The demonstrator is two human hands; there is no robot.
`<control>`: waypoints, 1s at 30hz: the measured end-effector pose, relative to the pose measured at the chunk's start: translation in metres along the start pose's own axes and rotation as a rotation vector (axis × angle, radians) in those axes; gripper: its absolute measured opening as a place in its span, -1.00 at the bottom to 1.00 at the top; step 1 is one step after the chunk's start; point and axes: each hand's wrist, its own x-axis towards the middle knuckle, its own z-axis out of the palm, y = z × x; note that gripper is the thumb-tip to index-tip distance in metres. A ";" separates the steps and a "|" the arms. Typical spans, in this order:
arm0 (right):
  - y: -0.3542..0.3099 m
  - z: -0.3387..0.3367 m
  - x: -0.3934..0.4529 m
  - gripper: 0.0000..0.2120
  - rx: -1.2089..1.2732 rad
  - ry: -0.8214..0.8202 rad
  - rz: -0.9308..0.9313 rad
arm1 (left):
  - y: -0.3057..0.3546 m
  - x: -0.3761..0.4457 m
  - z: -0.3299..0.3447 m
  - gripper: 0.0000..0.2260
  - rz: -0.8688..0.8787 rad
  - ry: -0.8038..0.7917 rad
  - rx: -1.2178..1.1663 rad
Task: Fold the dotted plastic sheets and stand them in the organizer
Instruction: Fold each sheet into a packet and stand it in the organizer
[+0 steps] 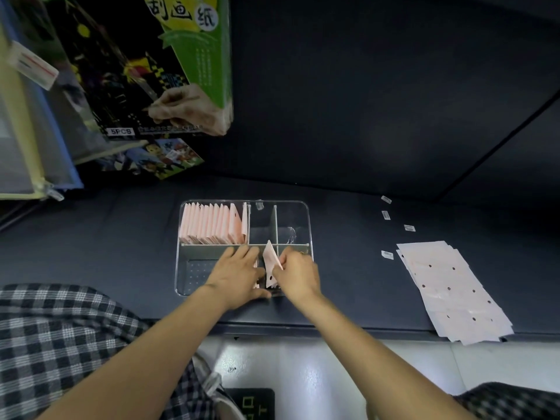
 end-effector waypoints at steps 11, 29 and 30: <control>-0.006 0.017 -0.006 -0.73 -0.132 -0.059 -0.007 | 0.000 -0.006 -0.007 -0.75 -0.025 0.179 -0.132; 0.247 -0.068 -0.036 -0.62 0.012 0.231 0.348 | 0.063 0.019 -0.023 -0.63 0.260 0.349 -0.289; 0.269 -0.074 -0.041 -0.58 -0.001 0.233 0.426 | 0.074 0.021 -0.023 -0.63 0.314 0.316 -0.292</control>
